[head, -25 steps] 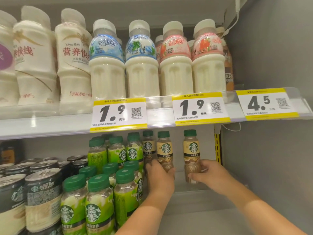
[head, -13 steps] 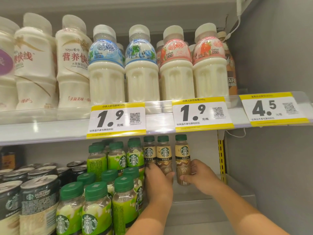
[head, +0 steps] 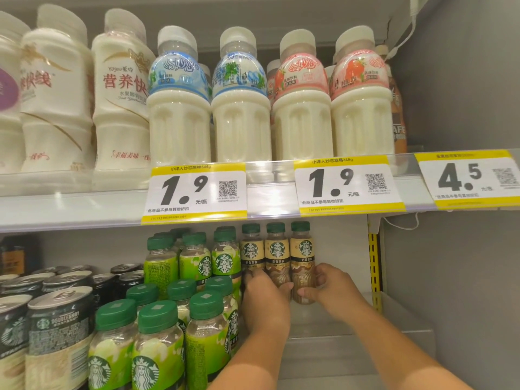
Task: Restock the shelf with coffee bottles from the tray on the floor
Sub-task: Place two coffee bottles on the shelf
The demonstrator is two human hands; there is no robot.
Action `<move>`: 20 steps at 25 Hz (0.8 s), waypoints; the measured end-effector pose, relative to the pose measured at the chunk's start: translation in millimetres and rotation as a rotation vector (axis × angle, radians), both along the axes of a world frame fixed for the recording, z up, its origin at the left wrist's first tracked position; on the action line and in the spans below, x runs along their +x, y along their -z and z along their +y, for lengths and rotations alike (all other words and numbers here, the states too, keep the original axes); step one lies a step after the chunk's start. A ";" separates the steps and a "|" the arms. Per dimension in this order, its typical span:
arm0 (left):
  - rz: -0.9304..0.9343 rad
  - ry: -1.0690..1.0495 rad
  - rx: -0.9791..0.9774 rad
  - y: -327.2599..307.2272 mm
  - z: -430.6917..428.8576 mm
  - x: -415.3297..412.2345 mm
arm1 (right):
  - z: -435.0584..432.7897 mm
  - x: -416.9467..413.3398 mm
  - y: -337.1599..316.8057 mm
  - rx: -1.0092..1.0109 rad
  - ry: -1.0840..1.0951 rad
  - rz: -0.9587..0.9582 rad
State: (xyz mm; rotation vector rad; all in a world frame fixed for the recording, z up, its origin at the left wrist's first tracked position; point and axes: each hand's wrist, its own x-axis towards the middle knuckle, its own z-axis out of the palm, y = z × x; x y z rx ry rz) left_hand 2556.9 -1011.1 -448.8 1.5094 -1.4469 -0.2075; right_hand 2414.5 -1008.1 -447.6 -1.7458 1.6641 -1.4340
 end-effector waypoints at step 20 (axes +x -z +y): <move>-0.626 0.294 0.234 -5.4 100.9 19.7 | 153.6 -13.4 -6.9 0.263 0.240 0.939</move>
